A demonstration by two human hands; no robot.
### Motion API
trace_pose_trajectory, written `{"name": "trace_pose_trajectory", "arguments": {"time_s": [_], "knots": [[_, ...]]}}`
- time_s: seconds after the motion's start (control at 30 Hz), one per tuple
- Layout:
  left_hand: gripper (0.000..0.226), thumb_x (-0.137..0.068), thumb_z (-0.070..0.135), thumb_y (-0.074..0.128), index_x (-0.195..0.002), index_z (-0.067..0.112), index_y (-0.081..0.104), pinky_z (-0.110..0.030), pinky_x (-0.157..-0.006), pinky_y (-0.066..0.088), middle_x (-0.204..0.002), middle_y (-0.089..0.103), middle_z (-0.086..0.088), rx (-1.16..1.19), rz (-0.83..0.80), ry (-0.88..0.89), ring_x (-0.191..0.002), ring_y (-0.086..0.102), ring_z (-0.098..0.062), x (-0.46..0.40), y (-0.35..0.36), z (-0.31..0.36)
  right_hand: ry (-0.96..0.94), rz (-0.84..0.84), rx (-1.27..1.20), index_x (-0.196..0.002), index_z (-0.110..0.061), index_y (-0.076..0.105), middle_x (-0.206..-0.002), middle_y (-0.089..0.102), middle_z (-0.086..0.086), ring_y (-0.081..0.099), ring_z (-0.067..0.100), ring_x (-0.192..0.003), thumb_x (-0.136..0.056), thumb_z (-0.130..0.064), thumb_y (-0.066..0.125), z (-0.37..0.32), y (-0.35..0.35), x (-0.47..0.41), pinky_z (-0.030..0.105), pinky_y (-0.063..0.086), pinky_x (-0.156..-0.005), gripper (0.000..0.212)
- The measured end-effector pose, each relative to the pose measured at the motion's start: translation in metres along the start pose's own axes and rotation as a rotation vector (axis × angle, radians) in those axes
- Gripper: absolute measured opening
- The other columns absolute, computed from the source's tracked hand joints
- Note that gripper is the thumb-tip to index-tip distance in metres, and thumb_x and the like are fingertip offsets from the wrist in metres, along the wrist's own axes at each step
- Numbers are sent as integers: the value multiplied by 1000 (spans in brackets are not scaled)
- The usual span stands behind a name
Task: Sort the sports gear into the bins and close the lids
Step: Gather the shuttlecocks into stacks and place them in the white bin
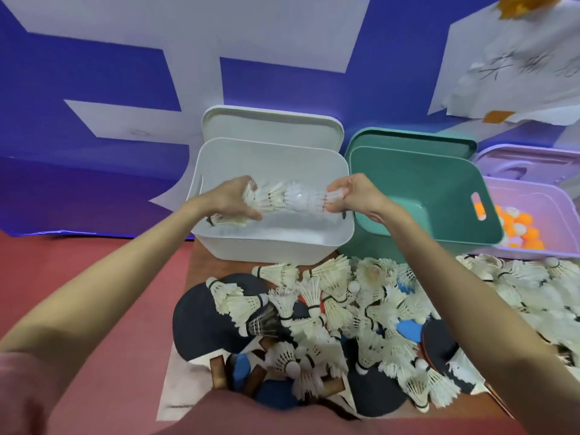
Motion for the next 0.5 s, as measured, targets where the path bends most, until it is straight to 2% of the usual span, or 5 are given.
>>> {"name": "trace_pose_trajectory", "arguments": {"time_s": [0.07, 0.13, 0.33, 0.43, 0.5], "knots": [[57, -70, 30, 83, -112, 19, 46, -29, -71, 40, -105, 52, 1, -23, -105, -28, -94, 51, -20, -8, 5, -10, -49, -40, 137, -102, -4, 67, -81, 58, 8, 52, 14, -67, -68, -1, 81, 4, 11, -11, 11, 42, -52, 37], [57, -70, 31, 83, -112, 18, 48, -26, -67, 39, -103, 49, 4, -37, -191, -29, -91, 49, -16, -15, 12, -18, -90, -114, 326, -102, -6, 70, -96, 63, 7, 54, 15, -82, -70, -7, 81, 10, 22, -24, 19, 41, -64, 34], [52, -75, 31, 78, -111, 17, 44, -26, -68, 37, -110, 49, 0, -121, -405, -42, -94, 46, -16, -33, 36, -34, -28, -308, 669, -117, -8, 58, -128, 49, 8, 46, 22, -118, -84, -7, 61, 30, 57, -47, 22, 34, -86, 33], [55, -78, 30, 76, -117, 14, 41, -27, -71, 38, -114, 50, -2, -176, -468, -61, -96, 47, -18, -38, 46, -38, 50, -414, 739, -123, -6, 49, -132, 48, 9, 47, 26, -119, -88, -10, 58, 43, 69, -55, 28, 40, -91, 37], [62, -79, 31, 74, -126, 11, 38, -28, -77, 38, -119, 49, -2, -225, -502, -58, -99, 46, -18, -42, 51, -39, 77, -504, 840, -125, -3, 47, -130, 51, 12, 52, 29, -116, -89, -16, 58, 51, 74, -59, 38, 45, -97, 40]]}}
Point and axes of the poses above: each hand's wrist, its own x-axis away from the middle knuckle, its own y-axis out of the palm, z = x × y, the point moved 2 cm from there along -x, towards the middle knuckle
